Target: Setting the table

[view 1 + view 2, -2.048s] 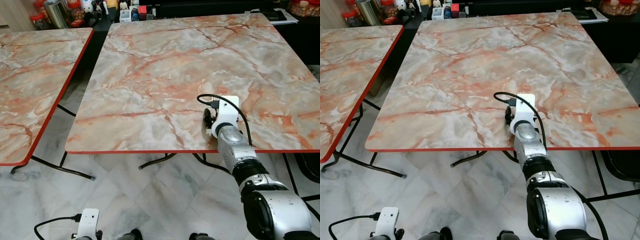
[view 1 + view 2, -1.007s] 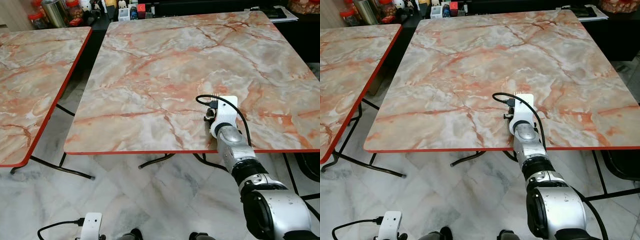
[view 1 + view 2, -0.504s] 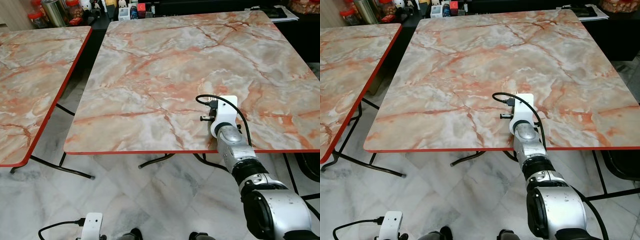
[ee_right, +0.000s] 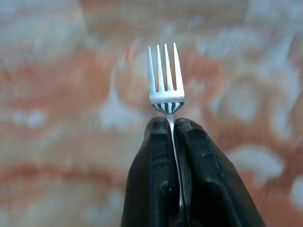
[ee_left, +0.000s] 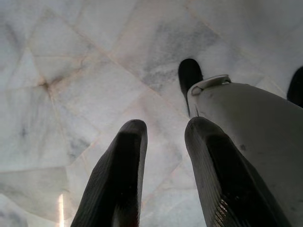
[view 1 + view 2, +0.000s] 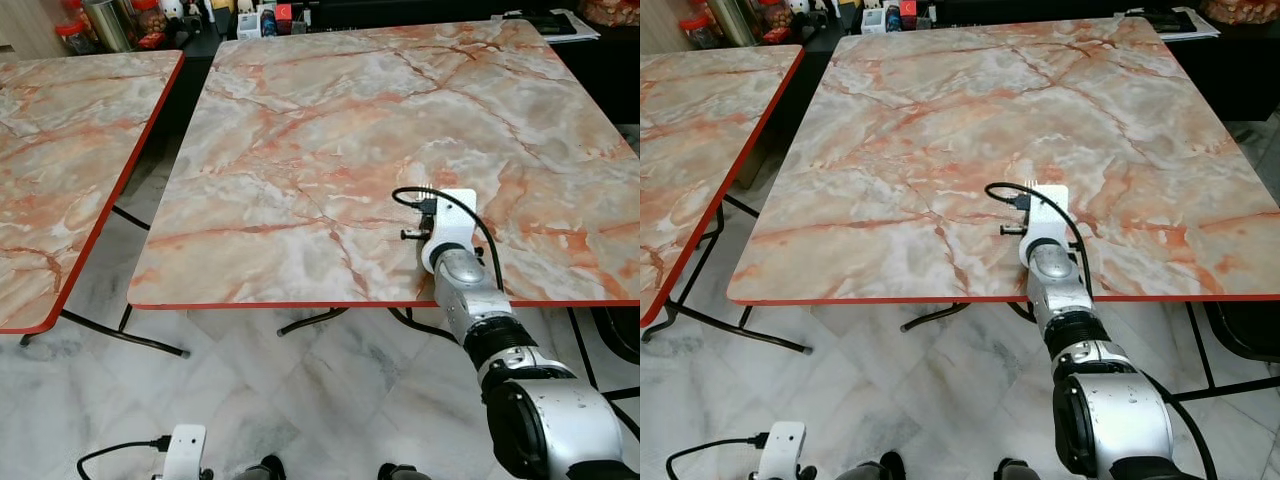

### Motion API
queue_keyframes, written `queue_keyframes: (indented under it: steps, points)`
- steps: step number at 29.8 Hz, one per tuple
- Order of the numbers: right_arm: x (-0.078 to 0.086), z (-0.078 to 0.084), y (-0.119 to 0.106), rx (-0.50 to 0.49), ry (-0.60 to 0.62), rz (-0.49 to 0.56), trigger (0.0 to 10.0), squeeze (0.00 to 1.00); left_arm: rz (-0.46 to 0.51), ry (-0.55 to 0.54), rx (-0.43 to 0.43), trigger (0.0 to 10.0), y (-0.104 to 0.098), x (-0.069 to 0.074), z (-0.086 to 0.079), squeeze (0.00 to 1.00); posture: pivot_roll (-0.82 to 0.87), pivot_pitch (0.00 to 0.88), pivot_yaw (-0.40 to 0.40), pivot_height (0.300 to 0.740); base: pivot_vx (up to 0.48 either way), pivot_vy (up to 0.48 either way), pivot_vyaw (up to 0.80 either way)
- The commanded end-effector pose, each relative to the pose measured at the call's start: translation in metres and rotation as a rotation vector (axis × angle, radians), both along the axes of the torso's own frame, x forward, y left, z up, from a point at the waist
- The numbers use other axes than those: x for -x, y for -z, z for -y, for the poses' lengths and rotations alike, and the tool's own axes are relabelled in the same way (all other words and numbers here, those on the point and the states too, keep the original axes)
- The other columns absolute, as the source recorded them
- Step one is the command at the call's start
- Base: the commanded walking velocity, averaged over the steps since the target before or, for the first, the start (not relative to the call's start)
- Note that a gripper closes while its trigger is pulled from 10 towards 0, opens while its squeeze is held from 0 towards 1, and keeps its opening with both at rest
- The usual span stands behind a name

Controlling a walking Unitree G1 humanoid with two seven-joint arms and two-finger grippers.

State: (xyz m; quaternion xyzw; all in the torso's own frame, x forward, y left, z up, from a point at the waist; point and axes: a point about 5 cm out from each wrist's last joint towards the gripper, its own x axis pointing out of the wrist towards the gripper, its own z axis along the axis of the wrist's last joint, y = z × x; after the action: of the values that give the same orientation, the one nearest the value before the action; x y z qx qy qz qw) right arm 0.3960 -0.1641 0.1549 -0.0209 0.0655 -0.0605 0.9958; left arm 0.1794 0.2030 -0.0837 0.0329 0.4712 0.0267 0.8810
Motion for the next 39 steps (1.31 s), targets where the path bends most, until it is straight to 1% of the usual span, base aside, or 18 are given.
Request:
queue_keyframes:
  steps: [1,4,5,6,10,11,13,15,17,19,21,25,31,37,39]
  points:
    - [-0.001,0.002,-0.016,-0.012,0.02,0.082,10.0,0.0,-0.023,0.001,-0.017,10.0,0.004,0.009,-0.001,0.0,-0.02,0.195,0.068,0.74,0.0,0.0,0.0]
    - [0.004,0.0,-0.034,0.021,0.01,0.183,10.0,0.0,-0.025,-0.005,-0.021,10.0,0.005,0.012,0.0,0.0,-0.03,0.196,0.069,0.74,0.0,0.0,0.0]
    - [0.004,0.0,-0.034,0.021,0.01,0.183,10.0,0.0,-0.025,-0.005,-0.021,10.0,0.005,0.012,0.0,0.0,-0.03,0.196,0.069,0.74,0.0,0.0,0.0]
    - [0.008,0.0,-0.043,0.04,0.006,0.229,10.0,0.0,-0.032,-0.008,-0.024,10.0,0.006,0.013,-0.001,0.0,-0.03,0.196,0.067,0.74,0.0,0.0,0.0]
    - [0.014,0.0,-0.051,0.066,0.009,0.262,10.0,0.0,-0.033,-0.02,-0.018,10.0,0.006,0.013,-0.002,0.0,-0.03,0.204,0.069,0.74,0.0,0.0,0.0]
    - [0.019,-0.001,-0.056,0.085,-0.008,0.289,10.0,0.0,-0.032,-0.017,-0.02,10.0,0.005,0.012,-0.003,0.0,-0.03,0.207,0.072,0.74,0.0,0.307,0.0]
    - [0.024,-0.003,-0.059,0.089,-0.02,0.301,10.0,0.0,-0.031,-0.018,-0.02,10.0,0.004,0.011,-0.005,0.0,-0.03,0.21,0.07,0.74,0.0,0.394,0.0]
    - [0.029,-0.005,-0.058,0.081,-0.033,0.299,10.0,0.0,-0.03,-0.017,-0.022,10.0,0.004,0.01,-0.006,0.0,-0.03,0.207,0.064,0.74,0.0,0.48,0.0]
    - [0.031,-0.01,-0.056,0.08,-0.065,0.286,10.0,0.0,-0.029,-0.027,-0.021,10.0,0.003,0.009,-0.006,0.0,-0.02,0.205,0.062,0.74,0.0,0.48,0.0]
    - [0.031,-0.011,-0.055,0.085,-0.068,0.282,10.0,0.0,-0.028,-0.026,-0.022,10.0,0.003,0.009,-0.007,0.0,-0.02,0.204,0.062,0.74,0.0,0.48,0.0]
    - [0.032,-0.009,-0.054,0.08,-0.036,0.263,10.0,0.0,-0.028,-0.029,-0.027,10.0,0.003,0.009,-0.01,0.0,-0.02,0.206,0.06,0.74,0.0,0.48,0.0]
    - [0.032,-0.003,-0.059,0.043,0.016,0.258,10.0,0.0,-0.034,-0.043,-0.036,10.0,0.003,0.013,-0.016,0.0,-0.02,0.207,0.055,0.74,0.0,0.48,0.0]
    - [0.03,-0.004,-0.063,0.045,0.016,0.258,10.0,0.0,-0.046,-0.052,-0.043,10.0,0.004,0.016,-0.018,0.0,-0.02,0.209,0.051,0.74,0.0,0.48,0.0]
    - [0.031,-0.005,-0.061,0.034,0.021,0.232,10.0,0.0,-0.049,-0.059,-0.046,10.0,0.005,0.016,-0.017,0.0,-0.02,0.202,0.048,0.74,0.0,0.48,0.0]
    - [0.031,-0.004,-0.058,0.033,0.025,0.219,10.0,0.0,-0.051,-0.06,-0.048,10.0,0.005,0.017,-0.017,0.0,-0.02,0.198,0.048,0.74,0.0,0.48,-0.8]
